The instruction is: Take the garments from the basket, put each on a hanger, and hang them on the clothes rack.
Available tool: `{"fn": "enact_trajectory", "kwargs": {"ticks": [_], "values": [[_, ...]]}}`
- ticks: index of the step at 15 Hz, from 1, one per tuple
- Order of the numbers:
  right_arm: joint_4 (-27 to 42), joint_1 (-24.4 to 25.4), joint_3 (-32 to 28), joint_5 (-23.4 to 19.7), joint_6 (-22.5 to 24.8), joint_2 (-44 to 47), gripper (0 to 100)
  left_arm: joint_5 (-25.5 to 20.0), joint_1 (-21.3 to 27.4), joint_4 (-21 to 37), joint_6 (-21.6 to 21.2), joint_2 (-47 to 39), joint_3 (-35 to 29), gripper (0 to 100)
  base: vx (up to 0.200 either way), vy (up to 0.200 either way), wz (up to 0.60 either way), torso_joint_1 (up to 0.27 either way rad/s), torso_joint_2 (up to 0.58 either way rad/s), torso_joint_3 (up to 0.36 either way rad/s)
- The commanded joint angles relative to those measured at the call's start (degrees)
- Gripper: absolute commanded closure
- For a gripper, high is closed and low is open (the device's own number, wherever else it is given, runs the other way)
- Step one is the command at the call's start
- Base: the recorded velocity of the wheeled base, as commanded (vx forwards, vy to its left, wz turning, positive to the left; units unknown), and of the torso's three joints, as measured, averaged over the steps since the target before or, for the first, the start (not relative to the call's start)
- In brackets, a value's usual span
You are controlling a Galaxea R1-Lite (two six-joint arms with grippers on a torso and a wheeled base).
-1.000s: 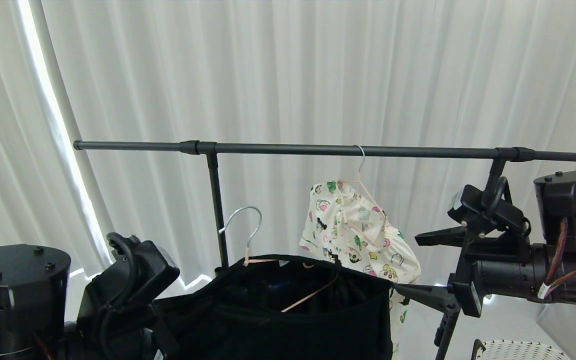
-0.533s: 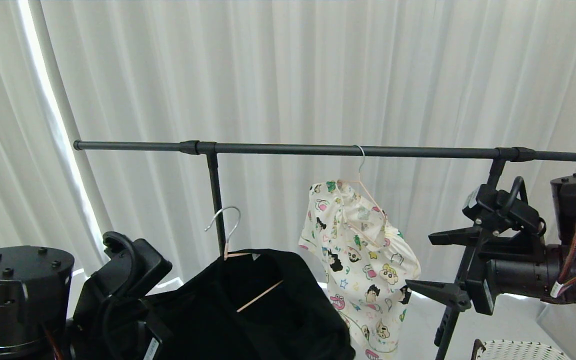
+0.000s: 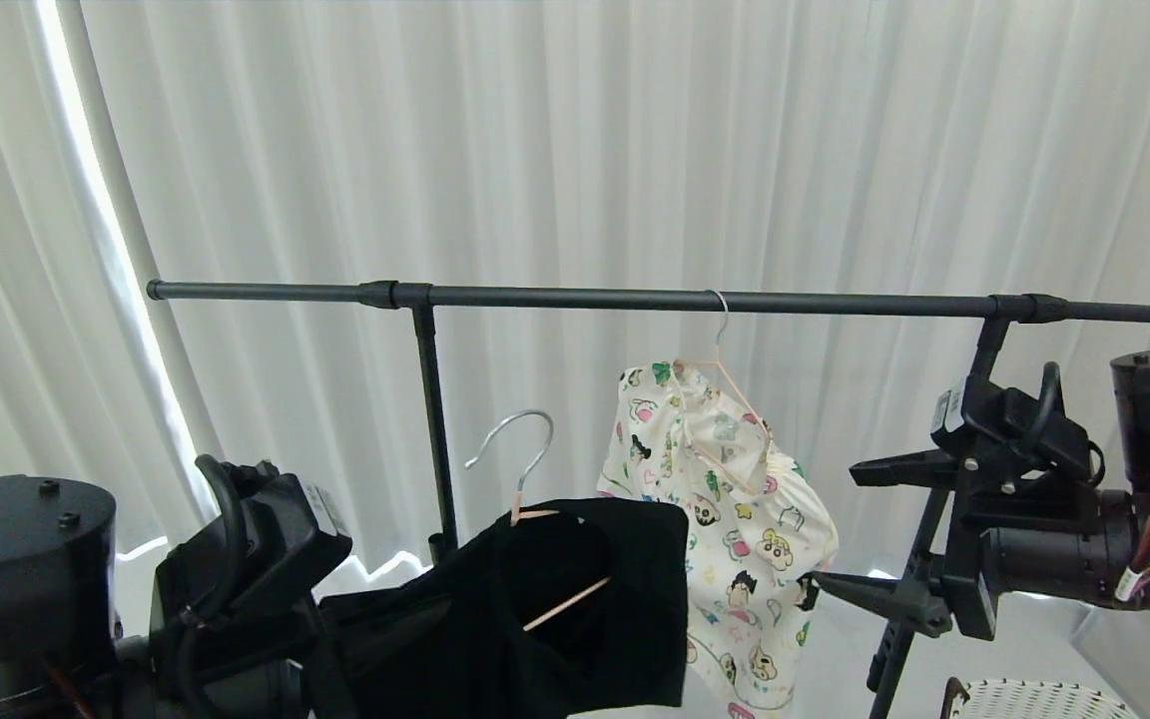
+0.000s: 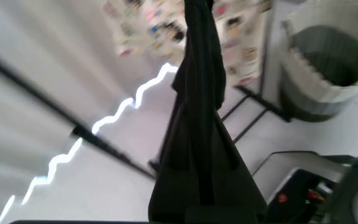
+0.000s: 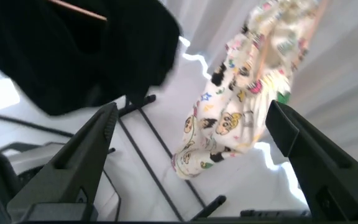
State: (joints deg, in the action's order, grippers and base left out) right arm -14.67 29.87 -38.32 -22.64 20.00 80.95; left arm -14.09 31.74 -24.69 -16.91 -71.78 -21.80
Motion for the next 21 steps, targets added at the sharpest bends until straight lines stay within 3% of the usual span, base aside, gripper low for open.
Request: {"fn": "enact_trajectory", "kwargs": {"ticks": [1,5,11,15,19,21], "values": [[-0.01,2.21,-0.18,-0.04,0.30,0.53,0,-0.41,0.86,-0.19,-0.05,0.67,-0.18,100,0.000,0.000,0.00,0.000,0.00,0.000],[1.66,11.53,-1.06,0.05,0.74,1.41,0,-2.87,5.35,-0.19,-2.34,1.20,0.00,100,0.000,0.000,0.00,0.000,0.00,0.000],[3.59,13.29,-4.84,0.67,5.04,5.54,0,-3.75,7.10,-0.19,-1.72,1.20,-2.20,100,0.000,0.000,0.00,0.000,0.00,0.000],[-0.54,10.04,2.19,5.32,0.03,4.84,0,-3.05,6.31,-0.19,6.45,1.38,-6.94,100,0.000,0.000,0.00,0.000,0.00,0.000],[-6.60,10.04,5.62,12.71,-7.96,4.66,0,-1.90,5.61,-0.19,7.15,1.20,-7.38,100,0.000,0.000,0.00,0.000,0.00,0.000],[-6.60,10.04,6.15,13.59,-10.16,4.57,0,-1.90,5.70,-0.19,7.24,1.20,-8.26,100,0.000,0.000,0.00,0.000,0.00,0.000]]}}
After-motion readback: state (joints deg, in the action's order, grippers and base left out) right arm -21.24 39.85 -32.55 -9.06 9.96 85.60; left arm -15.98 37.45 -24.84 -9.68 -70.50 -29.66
